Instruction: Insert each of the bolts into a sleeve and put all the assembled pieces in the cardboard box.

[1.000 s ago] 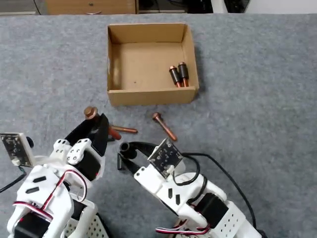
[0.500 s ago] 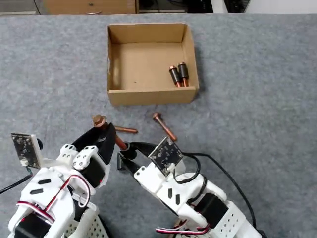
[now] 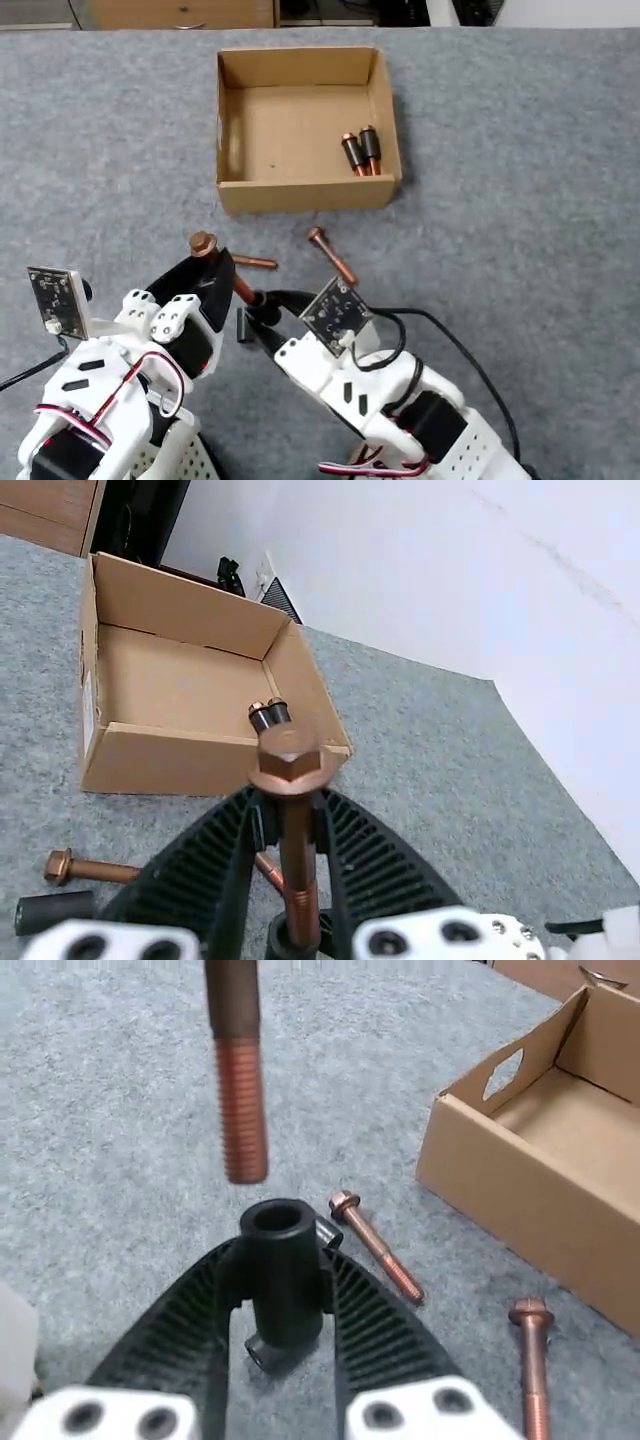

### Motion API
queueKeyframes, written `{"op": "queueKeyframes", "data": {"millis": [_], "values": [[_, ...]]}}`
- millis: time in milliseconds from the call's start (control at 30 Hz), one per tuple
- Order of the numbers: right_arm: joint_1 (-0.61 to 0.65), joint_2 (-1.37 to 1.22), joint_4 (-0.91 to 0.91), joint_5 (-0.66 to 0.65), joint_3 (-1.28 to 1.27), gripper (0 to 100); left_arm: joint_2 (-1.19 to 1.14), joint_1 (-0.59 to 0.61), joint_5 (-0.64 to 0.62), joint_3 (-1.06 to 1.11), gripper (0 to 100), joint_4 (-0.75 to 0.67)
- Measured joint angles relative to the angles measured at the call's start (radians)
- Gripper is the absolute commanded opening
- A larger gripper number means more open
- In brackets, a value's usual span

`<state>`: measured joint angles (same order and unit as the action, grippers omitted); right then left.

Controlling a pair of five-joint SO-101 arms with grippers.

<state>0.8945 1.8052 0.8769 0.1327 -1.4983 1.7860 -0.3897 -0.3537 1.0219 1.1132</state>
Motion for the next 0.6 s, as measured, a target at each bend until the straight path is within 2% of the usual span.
{"op": "queueKeyframes", "data": {"millis": [400, 600], "values": [[0.000, 0.000, 0.000, 0.000, 0.006, 0.2, 0.000, 0.000, -0.003, 0.021, 2, 0.002], [0.020, 0.000, 0.000, 0.000, 0.006, 0.2, 0.000, 0.000, -0.057, 0.021, 2, 0.002]]}}
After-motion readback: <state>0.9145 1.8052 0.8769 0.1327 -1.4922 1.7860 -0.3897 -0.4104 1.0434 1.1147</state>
